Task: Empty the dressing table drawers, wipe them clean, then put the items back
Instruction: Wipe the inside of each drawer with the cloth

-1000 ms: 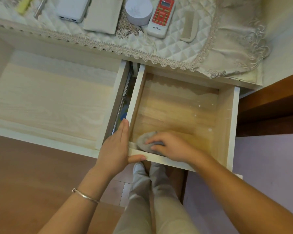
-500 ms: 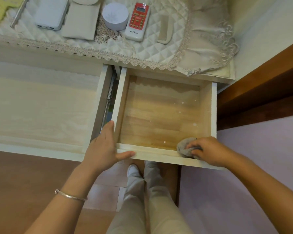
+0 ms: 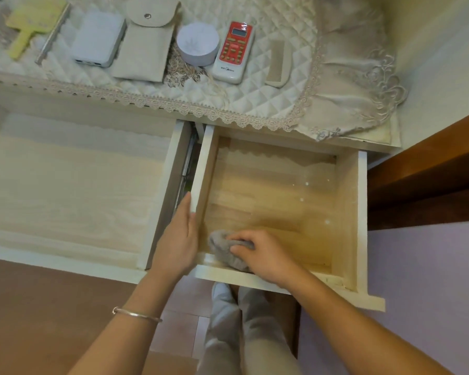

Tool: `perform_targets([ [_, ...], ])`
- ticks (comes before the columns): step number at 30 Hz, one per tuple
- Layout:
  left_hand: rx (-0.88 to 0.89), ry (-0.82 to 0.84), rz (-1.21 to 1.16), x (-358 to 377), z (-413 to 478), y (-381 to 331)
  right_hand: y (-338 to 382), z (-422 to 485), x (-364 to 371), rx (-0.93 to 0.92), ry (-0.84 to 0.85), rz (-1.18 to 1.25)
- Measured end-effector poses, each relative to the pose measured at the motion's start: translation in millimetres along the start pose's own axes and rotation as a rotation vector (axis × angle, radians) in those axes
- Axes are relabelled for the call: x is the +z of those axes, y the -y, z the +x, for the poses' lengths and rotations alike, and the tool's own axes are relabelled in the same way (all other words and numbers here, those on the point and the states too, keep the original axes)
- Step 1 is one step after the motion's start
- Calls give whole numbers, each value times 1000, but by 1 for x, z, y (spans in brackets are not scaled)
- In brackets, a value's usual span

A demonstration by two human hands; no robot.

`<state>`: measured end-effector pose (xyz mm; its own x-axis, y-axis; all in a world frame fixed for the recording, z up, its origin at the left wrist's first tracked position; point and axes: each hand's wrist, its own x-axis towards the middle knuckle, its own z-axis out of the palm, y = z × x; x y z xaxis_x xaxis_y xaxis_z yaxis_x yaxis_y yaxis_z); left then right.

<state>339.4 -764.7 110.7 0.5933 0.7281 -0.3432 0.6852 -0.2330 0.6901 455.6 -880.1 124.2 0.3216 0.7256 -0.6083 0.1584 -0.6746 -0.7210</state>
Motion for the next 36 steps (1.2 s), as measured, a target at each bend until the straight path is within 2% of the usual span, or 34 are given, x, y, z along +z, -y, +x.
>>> perform_targets([
  [6, -37, -5, 44, 3, 2, 3, 21, 32, 44, 300, -215, 820],
  [9, -50, -6, 87, 5, 2, 3, 32, 56, 30, 333, -311, 972],
  [12, -61, -20, 109, 5, 2, 6, 45, 102, 1, 283, -425, 958],
  [16, -69, -34, 86, 5, 1, 5, 52, 155, -26, 183, -559, 821],
  [18, -67, -38, 79, 4, 1, 5, 52, 154, -22, 133, -539, 737],
  [21, -60, -32, 82, 4, 2, 6, 45, 107, 4, 76, -396, 697],
  [25, -49, -23, 89, 4, 3, 4, 26, 49, 34, 149, -241, 689],
  [27, -50, -25, 100, 4, 2, 5, 27, 61, 28, 129, -283, 715],
  [29, -62, -42, 109, 5, 3, 6, 37, 98, 10, 91, -395, 730],
  [32, -76, -51, 106, 5, 1, 4, 53, 147, -20, 80, -530, 639],
  [36, -71, -41, 50, 1, 0, -2, 54, 140, -16, 58, -498, 609],
])
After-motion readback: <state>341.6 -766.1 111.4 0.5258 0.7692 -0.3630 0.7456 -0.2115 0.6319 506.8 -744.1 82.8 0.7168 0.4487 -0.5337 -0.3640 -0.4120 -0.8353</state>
